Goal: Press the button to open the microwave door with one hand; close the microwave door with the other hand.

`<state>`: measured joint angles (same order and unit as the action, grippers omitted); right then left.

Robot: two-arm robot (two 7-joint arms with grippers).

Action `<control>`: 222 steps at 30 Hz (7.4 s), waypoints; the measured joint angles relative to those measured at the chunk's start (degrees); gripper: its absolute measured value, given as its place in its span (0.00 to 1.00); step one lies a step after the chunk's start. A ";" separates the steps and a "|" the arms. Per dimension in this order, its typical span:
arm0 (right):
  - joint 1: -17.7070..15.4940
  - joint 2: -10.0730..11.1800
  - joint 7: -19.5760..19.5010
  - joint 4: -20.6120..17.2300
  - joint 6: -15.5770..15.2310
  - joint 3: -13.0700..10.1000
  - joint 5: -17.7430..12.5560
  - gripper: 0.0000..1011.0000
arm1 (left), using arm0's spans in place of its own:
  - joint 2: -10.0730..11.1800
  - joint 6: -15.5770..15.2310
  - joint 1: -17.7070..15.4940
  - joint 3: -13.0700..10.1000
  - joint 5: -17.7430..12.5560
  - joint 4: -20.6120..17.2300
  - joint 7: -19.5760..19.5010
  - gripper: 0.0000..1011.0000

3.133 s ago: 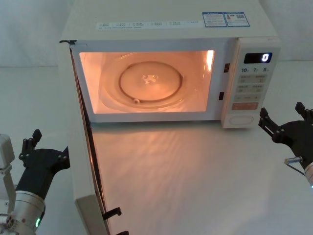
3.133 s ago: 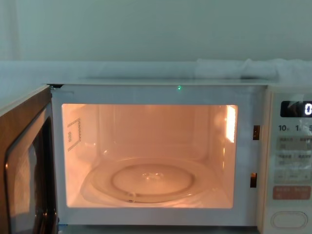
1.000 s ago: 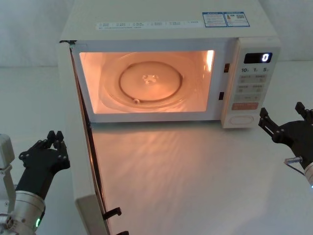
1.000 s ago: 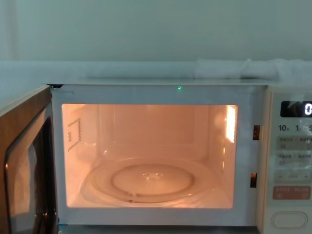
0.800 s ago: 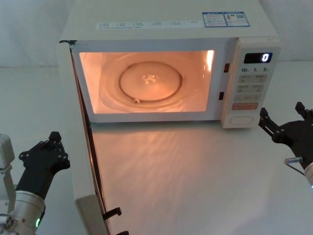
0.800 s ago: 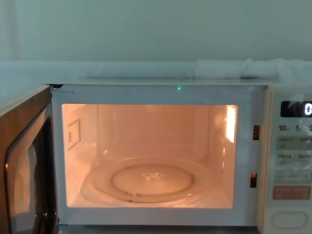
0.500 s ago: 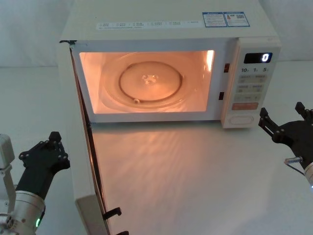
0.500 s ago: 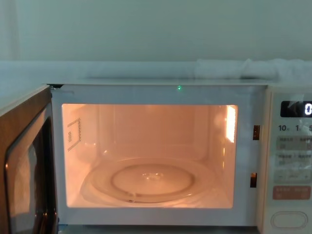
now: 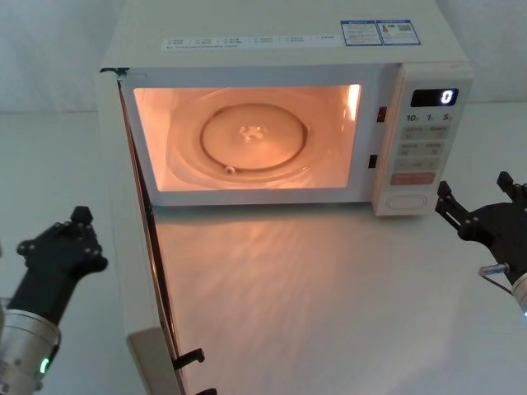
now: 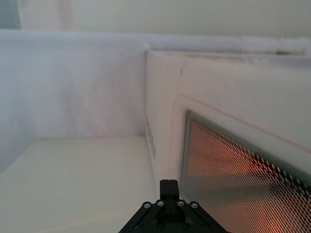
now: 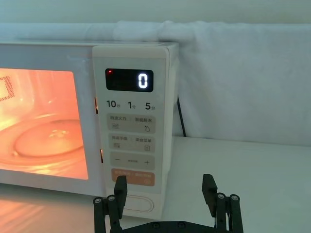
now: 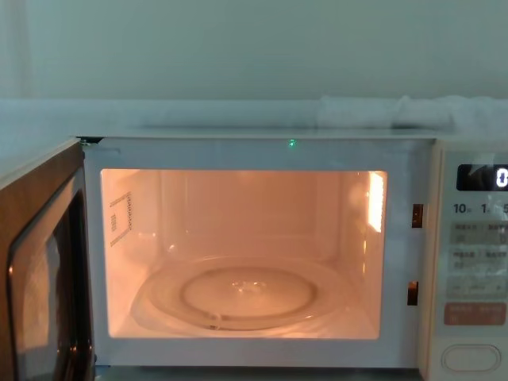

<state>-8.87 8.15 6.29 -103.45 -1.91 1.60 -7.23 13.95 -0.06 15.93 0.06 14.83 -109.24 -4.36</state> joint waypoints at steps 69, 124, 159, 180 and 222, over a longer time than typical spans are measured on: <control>0.00 0.00 0.00 0.00 0.00 0.00 0.00 0.99 | 7.81 -9.72 -18.66 -17.61 10.99 -1.50 -14.75 0.00; 0.00 0.00 0.00 0.00 0.00 0.00 0.00 0.99 | -0.80 -12.06 -40.03 -31.18 7.51 18.07 -13.98 0.00; 0.00 0.00 0.00 0.00 0.00 0.01 0.00 0.99 | -5.14 -12.04 -45.48 -29.59 1.94 25.50 -13.81 0.00; 0.00 0.00 0.00 0.00 0.00 0.00 0.00 0.99 | -0.52 -15.09 -35.90 -29.10 8.73 13.23 -15.94 0.00; 0.00 0.00 0.00 0.00 0.00 0.00 0.00 0.99 | 1.04 -4.42 -4.70 -3.17 -2.89 -0.75 11.57 0.00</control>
<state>-8.87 8.15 6.29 -103.45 -1.91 1.60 -7.23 14.99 -4.48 11.23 -3.11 11.94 -109.99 7.21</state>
